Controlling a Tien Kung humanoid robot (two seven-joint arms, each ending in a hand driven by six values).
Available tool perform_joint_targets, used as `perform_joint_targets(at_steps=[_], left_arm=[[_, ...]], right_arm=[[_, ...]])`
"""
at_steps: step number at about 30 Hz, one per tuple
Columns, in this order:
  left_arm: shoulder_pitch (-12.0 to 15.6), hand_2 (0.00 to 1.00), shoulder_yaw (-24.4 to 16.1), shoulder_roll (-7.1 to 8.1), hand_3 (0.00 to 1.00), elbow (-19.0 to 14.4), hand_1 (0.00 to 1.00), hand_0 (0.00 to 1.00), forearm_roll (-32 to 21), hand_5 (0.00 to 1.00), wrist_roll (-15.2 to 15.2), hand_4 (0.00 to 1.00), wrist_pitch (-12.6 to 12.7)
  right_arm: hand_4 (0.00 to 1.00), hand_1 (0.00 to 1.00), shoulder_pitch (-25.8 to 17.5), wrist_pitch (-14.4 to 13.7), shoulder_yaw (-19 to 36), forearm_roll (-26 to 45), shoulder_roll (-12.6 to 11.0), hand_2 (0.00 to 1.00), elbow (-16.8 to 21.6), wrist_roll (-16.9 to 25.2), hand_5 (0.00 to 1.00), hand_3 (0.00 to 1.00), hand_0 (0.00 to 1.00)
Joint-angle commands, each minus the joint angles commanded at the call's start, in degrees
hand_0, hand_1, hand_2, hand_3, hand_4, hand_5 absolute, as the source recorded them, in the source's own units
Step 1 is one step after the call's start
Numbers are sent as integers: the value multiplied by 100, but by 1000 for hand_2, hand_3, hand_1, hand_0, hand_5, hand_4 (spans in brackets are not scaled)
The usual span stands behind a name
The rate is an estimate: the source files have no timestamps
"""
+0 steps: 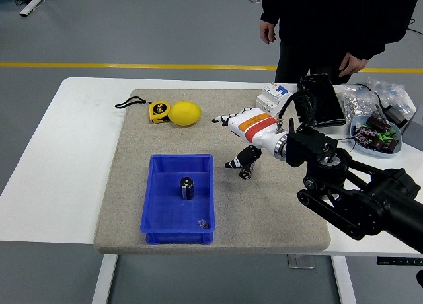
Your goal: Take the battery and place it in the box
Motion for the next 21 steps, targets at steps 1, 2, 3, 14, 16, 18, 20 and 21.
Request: perform_joint_targets(at_steps=[1,2,3,14,16,18,20,21], left_arm=[[0,723,3,0,615,0,700,749,-2,597,0,687,-2],[0,723,3,0,615,0,700,749,0,597,-1,687,-3],[0,723,-11,-1,615,0,698,749,16,597,2,688,-3],[9,722,-19,-5,615,0,698,749,10,595,-2,688,-2],[12,722,-25,-6,614,0,698,748,18,594,3,688,-3],[11,722,-20,-9,614,0,698,748,20,594,6,688,-3],[13,722,-9,-7,614,0,698,748,19,594,9,688,-7],[14,721,-14,-6,614,0,697,749,28,593,11,687,-8]], right_arm=[[998,670,-41,2,15,6,11,765,-21,-41,495,874,791],[998,670,-74,2,27,7,20,765,-37,-72,495,874,791],[998,668,-119,1,51,8,32,759,-61,-102,534,862,792],[998,670,-354,52,283,-54,52,760,-320,-209,551,846,793],[998,666,-374,47,270,-64,76,753,-369,-211,559,840,796],[998,666,-403,33,238,-46,119,753,-436,-202,559,840,796],[998,666,-424,9,212,-44,158,753,-489,-185,559,840,796],[998,657,-428,-8,200,-43,173,742,-511,-175,561,839,796]])
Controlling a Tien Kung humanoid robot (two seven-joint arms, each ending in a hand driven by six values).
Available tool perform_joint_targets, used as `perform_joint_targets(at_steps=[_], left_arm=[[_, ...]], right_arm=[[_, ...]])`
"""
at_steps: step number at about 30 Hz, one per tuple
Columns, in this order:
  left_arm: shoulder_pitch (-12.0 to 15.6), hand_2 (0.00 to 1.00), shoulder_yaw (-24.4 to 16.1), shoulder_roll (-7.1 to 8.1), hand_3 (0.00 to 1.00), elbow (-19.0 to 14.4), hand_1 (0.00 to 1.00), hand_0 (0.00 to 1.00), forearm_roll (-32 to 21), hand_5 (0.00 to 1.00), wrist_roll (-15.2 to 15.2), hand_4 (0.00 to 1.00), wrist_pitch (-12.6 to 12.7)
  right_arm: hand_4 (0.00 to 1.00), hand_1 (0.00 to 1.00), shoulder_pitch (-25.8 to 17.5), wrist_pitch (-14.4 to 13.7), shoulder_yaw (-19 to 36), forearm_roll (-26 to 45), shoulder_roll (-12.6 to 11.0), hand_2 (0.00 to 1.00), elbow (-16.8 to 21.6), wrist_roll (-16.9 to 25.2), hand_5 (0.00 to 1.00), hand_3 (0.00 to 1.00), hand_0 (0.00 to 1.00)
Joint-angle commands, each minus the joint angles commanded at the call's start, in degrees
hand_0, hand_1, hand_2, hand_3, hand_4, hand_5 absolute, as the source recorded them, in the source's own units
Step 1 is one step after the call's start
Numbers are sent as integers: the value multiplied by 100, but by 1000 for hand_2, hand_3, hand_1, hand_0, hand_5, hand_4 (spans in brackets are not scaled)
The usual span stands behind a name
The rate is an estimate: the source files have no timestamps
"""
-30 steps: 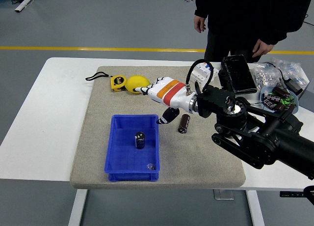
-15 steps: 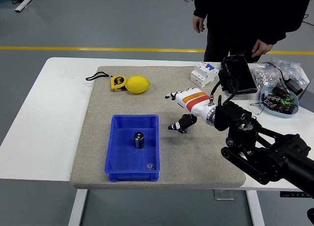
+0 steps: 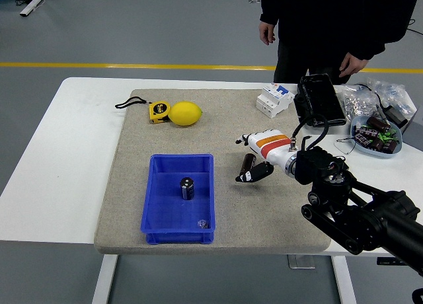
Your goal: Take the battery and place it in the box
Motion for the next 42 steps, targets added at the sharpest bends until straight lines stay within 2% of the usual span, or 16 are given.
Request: perform_joint_targets(at_steps=[17,18,23,24,25,29,30,35,36,41,42], left_arm=[[-6,722,13,-36,613,0,697,748,33,592,30,687,13],[-9,725,16,-36,613,0,701,748,36,594,32,688,12],[-44,725,75,-38,613,0,701,748,-24,594,22,688,13],[-52,724,89,-38,613,0,701,748,-40,593,20,687,12],[-59,724,95,-39,613,0,701,748,-47,593,20,687,12],[-86,724,125,-45,613,0,701,748,-90,593,13,687,16],[-90,727,134,-46,613,0,702,747,-102,595,11,688,15],[-111,727,166,-58,613,0,702,747,-132,595,8,688,13],[-117,727,190,-60,613,0,702,747,-151,594,5,687,10],[-132,727,207,-65,613,0,702,747,-160,594,0,687,8],[-135,729,209,-66,613,0,703,747,-164,594,-2,688,7]], right_arm=[[998,638,23,-714,-384,72,289,710,-643,323,533,826,762],[998,614,31,-756,-405,84,300,690,-666,338,494,807,721],[998,614,68,-919,-497,162,336,690,-801,410,494,807,721],[998,590,72,-953,-511,189,343,672,-834,426,437,775,677],[998,590,73,-987,-520,217,351,672,-867,445,437,775,677],[998,590,73,-1087,-546,345,383,672,-988,520,437,775,677],[998,580,72,-1098,-557,365,391,658,-1014,530,378,763,644],[998,580,68,-1165,-626,457,436,658,-1136,589,378,763,644],[998,578,67,-1185,-646,485,448,652,-1172,607,339,754,632],[998,578,75,-1289,-693,541,460,652,-1227,665,339,754,632],[987,557,80,-1341,-699,556,459,616,-1233,680,289,687,527]])
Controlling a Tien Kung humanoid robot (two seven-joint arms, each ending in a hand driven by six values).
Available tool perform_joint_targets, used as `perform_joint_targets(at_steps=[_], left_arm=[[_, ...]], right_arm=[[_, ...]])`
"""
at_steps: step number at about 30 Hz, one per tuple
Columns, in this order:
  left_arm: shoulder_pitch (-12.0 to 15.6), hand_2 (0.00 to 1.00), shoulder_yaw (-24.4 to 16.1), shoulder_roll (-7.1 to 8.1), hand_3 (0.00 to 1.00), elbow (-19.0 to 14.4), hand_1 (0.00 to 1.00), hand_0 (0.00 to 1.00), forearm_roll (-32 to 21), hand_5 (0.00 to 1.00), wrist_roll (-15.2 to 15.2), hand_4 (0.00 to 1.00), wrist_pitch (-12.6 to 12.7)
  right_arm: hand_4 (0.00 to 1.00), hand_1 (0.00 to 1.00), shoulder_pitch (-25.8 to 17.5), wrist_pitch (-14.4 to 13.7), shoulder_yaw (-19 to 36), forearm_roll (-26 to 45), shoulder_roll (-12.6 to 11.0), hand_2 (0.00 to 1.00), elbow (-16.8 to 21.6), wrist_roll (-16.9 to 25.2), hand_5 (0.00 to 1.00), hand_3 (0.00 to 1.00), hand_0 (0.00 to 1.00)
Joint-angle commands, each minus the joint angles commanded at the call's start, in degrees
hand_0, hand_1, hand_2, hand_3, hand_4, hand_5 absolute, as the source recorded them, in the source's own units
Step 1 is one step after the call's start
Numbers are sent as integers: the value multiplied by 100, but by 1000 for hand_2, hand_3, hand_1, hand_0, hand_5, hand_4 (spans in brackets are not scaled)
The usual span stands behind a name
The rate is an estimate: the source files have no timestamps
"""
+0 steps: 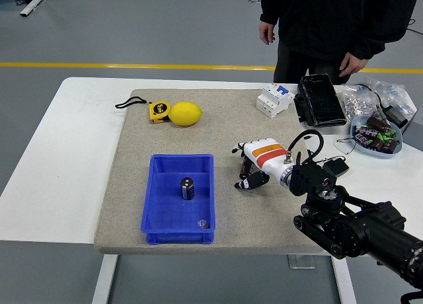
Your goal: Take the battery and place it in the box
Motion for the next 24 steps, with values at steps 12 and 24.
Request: perform_joint_targets(at_steps=[12,24], left_arm=[[-41,729,49,-8,614,0,704,747,-48,597,-6,687,-1],[-27,728,23,-7,615,0,705,746,-21,598,-5,687,-8]], right_arm=[[818,481,-17,-127,-144,519,45,526,-190,115,177,535,335],[754,462,-26,-285,-137,551,45,507,-219,99,131,508,303]])
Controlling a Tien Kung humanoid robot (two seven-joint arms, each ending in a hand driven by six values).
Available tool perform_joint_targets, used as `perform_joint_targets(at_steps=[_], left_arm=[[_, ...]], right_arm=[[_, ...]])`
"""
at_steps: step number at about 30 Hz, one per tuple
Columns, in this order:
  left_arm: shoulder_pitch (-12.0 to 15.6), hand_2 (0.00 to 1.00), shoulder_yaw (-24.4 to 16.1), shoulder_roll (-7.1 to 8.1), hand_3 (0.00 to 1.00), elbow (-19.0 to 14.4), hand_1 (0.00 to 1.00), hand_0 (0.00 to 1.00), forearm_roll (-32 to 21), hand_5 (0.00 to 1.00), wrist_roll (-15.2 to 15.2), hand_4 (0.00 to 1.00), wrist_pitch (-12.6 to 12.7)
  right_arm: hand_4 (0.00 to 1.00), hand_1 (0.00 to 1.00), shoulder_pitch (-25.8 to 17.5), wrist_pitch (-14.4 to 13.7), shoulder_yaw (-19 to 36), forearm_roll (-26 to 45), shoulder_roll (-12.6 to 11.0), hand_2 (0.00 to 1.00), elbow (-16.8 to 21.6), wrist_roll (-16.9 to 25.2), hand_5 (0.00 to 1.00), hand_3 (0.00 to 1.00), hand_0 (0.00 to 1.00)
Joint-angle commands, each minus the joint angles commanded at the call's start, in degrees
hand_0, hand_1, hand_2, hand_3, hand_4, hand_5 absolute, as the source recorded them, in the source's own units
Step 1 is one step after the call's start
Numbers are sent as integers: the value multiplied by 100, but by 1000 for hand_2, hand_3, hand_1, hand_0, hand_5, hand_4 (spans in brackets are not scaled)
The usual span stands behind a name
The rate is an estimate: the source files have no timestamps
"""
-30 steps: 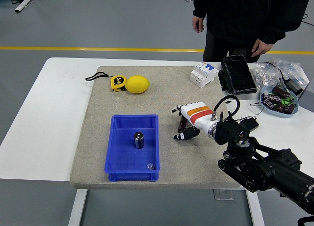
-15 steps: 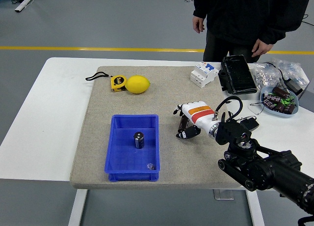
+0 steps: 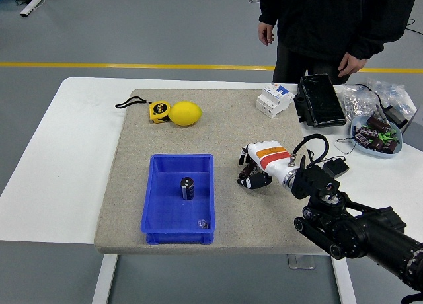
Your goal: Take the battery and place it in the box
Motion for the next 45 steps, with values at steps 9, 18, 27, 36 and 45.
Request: perform_joint_targets(at_steps=[9,18,27,36,45], left_arm=[[23,729,-50,10,615,0,705,746,86,598,15,687,-16],[74,726,-148,30,615,0,703,746,171,598,16,687,-17],[135,725,-237,63,614,0,701,746,279,598,32,686,-16],[149,724,-284,92,614,0,701,747,346,599,45,688,-11],[106,725,-241,120,614,0,701,747,280,595,26,687,12]], right_arm=[[744,459,41,-36,29,-56,-52,503,83,-23,125,505,299],[728,454,208,-52,280,-253,-207,498,462,-47,108,497,304],[729,449,459,-89,453,-440,-213,495,1407,-205,105,496,316],[743,455,615,182,102,-594,-60,503,2392,-431,121,508,304],[960,534,799,656,-303,-640,0,622,2673,-615,265,786,349]])
